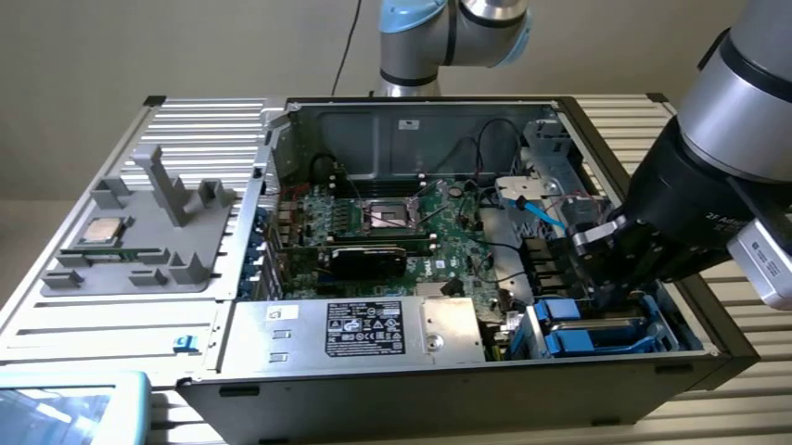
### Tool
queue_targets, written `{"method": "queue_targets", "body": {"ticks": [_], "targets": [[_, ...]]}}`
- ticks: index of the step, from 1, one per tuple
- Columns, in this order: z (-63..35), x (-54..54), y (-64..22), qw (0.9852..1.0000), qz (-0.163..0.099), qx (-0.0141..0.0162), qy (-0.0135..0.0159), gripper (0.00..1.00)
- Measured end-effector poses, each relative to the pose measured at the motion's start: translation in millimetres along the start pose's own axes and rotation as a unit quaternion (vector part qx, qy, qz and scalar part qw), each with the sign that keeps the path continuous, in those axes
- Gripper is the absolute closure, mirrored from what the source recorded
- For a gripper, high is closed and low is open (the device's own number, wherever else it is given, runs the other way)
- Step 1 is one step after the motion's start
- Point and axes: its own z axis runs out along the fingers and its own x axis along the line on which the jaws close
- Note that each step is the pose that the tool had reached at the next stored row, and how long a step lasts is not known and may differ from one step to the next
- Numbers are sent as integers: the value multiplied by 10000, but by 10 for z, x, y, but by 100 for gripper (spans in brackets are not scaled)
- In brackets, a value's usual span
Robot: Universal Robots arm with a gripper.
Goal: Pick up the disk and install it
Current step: 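Insert the second disk wire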
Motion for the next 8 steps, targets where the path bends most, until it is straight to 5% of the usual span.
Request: {"method": "queue_targets", "body": {"ticks": [8], "targets": [[57,0,4,10000,1,-5,-20,89]]}}
